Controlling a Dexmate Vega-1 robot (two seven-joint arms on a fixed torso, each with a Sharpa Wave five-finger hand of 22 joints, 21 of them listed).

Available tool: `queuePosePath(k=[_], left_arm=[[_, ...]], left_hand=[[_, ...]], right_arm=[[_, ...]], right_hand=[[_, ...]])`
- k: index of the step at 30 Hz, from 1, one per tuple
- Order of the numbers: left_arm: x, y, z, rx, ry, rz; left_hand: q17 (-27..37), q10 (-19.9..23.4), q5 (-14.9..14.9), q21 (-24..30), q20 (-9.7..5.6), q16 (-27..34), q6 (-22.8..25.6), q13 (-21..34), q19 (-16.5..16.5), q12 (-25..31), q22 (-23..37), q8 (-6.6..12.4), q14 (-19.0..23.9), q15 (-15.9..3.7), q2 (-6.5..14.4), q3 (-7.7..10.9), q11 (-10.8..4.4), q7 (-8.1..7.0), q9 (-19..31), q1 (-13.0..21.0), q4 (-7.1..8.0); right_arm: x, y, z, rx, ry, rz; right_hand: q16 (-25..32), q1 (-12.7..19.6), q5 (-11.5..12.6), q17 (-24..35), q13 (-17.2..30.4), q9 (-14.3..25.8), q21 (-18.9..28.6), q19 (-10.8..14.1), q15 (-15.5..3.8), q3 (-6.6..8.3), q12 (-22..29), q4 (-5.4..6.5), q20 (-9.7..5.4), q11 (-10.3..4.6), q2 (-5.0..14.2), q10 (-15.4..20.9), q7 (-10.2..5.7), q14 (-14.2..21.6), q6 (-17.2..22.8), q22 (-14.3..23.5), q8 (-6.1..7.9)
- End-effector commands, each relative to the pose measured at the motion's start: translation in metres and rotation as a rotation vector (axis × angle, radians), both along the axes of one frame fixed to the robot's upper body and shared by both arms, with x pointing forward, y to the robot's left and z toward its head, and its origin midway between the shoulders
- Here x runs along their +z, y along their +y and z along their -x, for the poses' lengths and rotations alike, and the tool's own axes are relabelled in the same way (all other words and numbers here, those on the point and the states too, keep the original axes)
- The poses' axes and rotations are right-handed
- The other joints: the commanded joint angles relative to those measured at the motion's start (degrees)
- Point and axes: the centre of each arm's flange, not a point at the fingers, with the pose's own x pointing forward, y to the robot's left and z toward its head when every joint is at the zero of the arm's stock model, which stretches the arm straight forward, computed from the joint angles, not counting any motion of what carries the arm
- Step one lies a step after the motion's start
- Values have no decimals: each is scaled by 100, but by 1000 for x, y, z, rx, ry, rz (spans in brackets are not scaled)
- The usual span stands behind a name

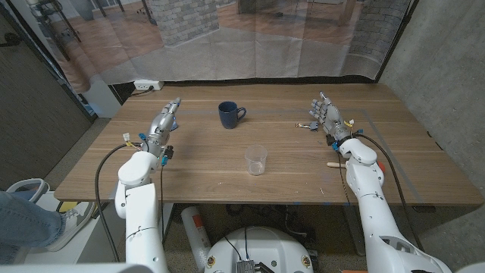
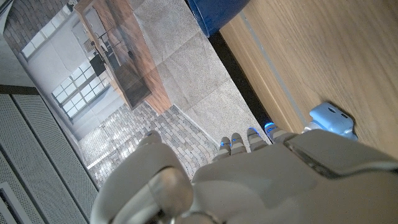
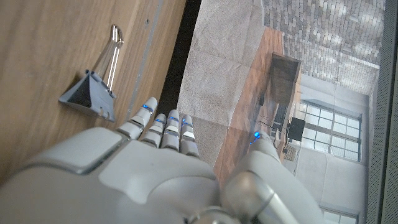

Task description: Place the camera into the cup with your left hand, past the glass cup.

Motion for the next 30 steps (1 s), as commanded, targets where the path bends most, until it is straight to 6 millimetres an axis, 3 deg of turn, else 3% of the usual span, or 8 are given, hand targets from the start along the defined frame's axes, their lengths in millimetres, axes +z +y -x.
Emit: queuePosePath(k=[1,30], left_arm=[[2,9,15,63,4,-23],[9,21,40,241,87,-115]], left_hand=[[10,17,44,3,-91,6,-1,30,-332,11,33,11,10,-22,9,9,-17,-26,15,69,-38],[10,96,72,0,-66,-4,119,32,-308,3,33,13,72,-50,27,-4,-42,-47,15,137,-72]], right_arm=[[-3,2,2,0,4,3],[-1,4,-3,1,10,11]], right_hand=[[39,40,38,21,10,14,-20,41,22,-12,21,11,-204,-19,45,40,-33,45,28,30,43],[36,39,55,22,11,14,-84,73,25,-33,24,9,-202,-23,53,46,-43,58,26,33,42]])
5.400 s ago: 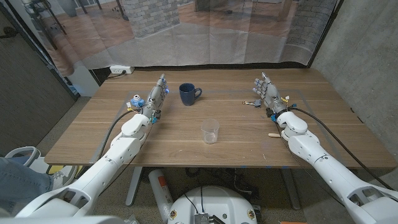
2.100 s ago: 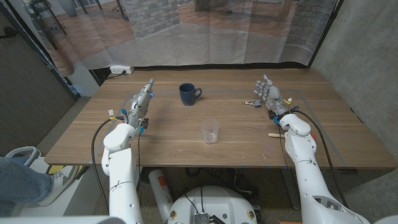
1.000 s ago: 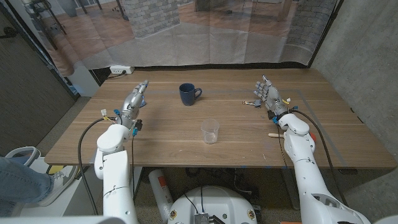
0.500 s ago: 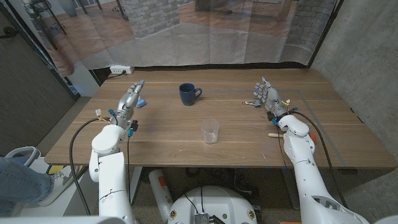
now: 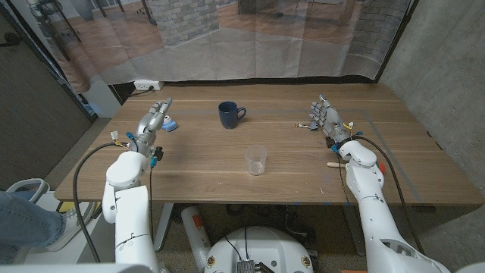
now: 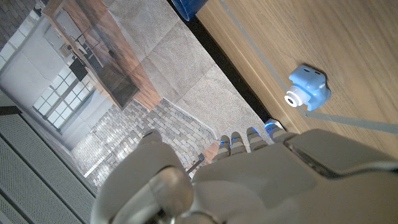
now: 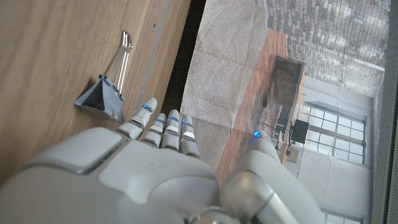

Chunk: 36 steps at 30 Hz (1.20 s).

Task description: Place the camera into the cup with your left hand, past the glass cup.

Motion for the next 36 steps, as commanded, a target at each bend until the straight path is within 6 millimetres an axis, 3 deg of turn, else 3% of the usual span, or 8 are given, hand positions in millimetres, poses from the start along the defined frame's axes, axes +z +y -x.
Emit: queuePosePath(k=[1,36], left_arm=[[2,3,10,85,39,-39],[5,10,25,293,144,-139]], left_hand=[[10,3,28,0,-66,-5,36,33,-308,1,33,12,8,15,-2,17,-13,-9,15,64,-48],[7,117,78,-3,-64,-17,154,35,-278,0,31,8,67,-30,35,30,-76,-69,17,221,-129]], right_arm=[[4,4,-4,5,-3,5],[7,8,-8,10,-1,8]], right_hand=[[36,9,54,23,11,14,-9,75,-10,-34,23,9,-198,-21,23,41,-42,26,27,33,43],[37,4,72,24,11,14,-97,119,2,-65,25,8,-197,-26,31,50,-47,51,39,36,46]])
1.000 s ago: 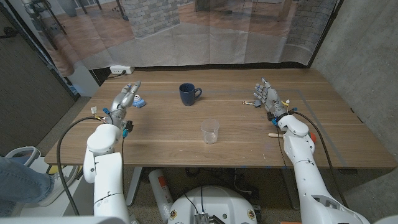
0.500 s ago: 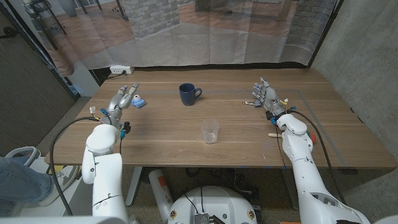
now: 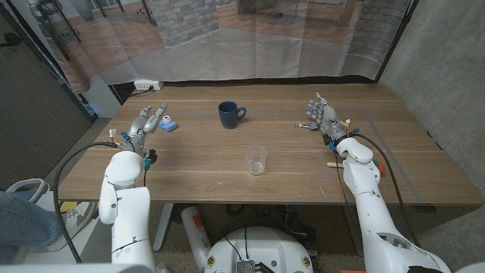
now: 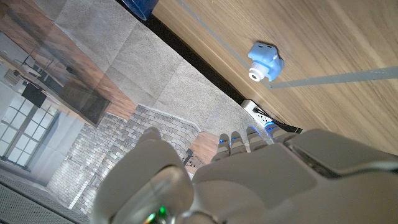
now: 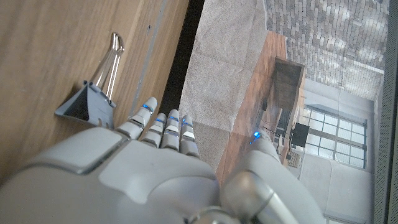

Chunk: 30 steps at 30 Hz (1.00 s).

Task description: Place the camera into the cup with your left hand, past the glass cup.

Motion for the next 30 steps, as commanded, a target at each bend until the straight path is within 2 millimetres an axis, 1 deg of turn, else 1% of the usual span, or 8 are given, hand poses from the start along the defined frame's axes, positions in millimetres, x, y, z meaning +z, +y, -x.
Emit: queuePosePath(k=[1,2,3,10,16,25,30], left_arm=[[5,3,4,94,53,-55],[6,3,4,102,58,-62],[7,3,4,109,63,-68],[17,4,2,152,100,-115],[22,3,-2,174,117,-151],[26,3,-6,184,144,-165],[27,6,-8,183,164,-169]], left_hand=[[20,46,40,-3,-63,-17,30,7,-276,-1,31,11,39,-2,-9,16,-3,2,17,75,-54],[20,59,42,-2,-61,-15,36,7,-273,3,31,12,46,-3,-8,17,-5,2,17,80,-57],[20,72,47,-2,-64,-17,38,7,-269,4,31,8,48,-4,-4,20,-47,1,17,97,-65],[19,130,62,5,-57,-5,85,8,-238,14,31,14,104,-35,8,27,-15,-24,18,146,-91],[18,153,73,9,-63,-5,120,8,-218,14,30,19,123,-38,15,32,-43,-36,18,182,-110],[17,207,94,7,-51,4,177,9,-205,19,30,26,182,-67,28,41,-71,-52,20,246,-143],[17,223,103,8,-36,3,195,9,-194,17,30,24,200,-53,34,46,-77,-51,20,277,-159]], right_arm=[[-2,0,-1,0,5,1],[-3,0,-1,-1,6,2],[-3,0,-1,-1,6,2],[-5,0,-1,-2,8,-3],[-5,1,-1,-3,6,-5],[-6,2,-2,-6,9,-4],[-5,4,-2,-6,9,-3]], right_hand=[[36,4,44,24,11,15,-9,38,2,-16,26,7,-198,-3,32,35,-16,51,6,7,45],[35,4,45,24,11,15,-12,39,3,-17,26,7,-197,-2,32,34,-16,49,7,7,46],[35,4,45,24,11,15,-14,40,5,-17,26,7,-197,-6,32,34,-13,47,9,7,46],[35,3,48,24,11,15,-29,48,8,-22,27,7,-198,0,35,38,-16,53,15,8,48],[34,7,52,23,11,15,-47,57,8,-27,28,5,-200,-16,38,41,-15,54,16,8,48],[34,9,56,23,11,15,-67,67,8,-32,30,3,-194,-13,42,49,-14,60,13,9,47],[35,11,59,23,11,15,-79,74,4,-35,29,2,-192,-17,43,47,-25,66,17,9,48]])
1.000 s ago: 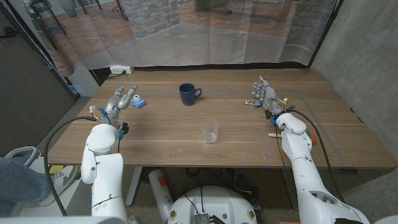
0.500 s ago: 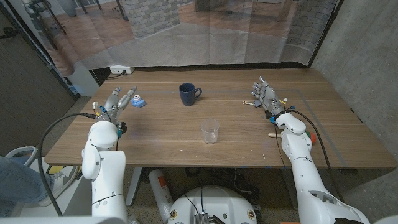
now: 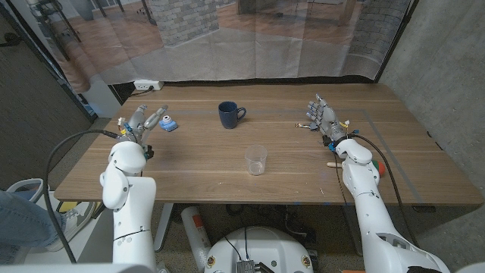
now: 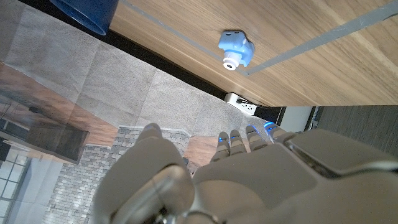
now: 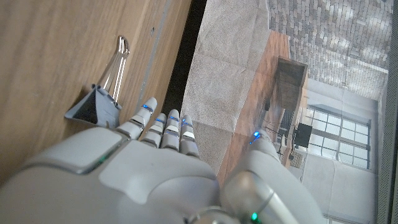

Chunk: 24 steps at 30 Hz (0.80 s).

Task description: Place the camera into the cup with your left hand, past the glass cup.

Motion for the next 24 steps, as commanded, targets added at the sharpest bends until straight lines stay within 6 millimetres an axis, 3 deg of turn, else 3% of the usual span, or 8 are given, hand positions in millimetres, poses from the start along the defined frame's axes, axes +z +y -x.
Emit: queuePosePath(k=[1,18,24], left_arm=[[5,3,-5,25,49,-25],[21,1,-18,74,110,-128],[26,4,-19,99,129,-149]], left_hand=[[16,18,38,8,-35,2,45,11,-193,15,30,28,27,28,22,30,-19,-4,21,96,-50],[18,100,58,18,4,9,116,13,-140,22,31,29,103,-8,46,44,-95,-62,23,189,-97],[19,107,65,18,10,8,132,14,-130,16,31,27,120,-4,52,49,-101,-19,24,222,-114]], right_arm=[[0,3,-1,-1,0,2],[0,6,0,-5,-2,-3],[-2,5,-1,-11,3,-2]], right_hand=[[34,11,34,23,11,15,-46,73,2,-37,28,2,-191,-25,44,47,-26,65,18,10,48],[34,13,40,23,11,15,-83,98,4,-49,30,-1,-187,-13,50,55,-31,76,25,11,49],[35,15,42,23,11,15,-96,102,11,-52,28,-2,-185,-15,52,50,-34,82,24,12,48]])
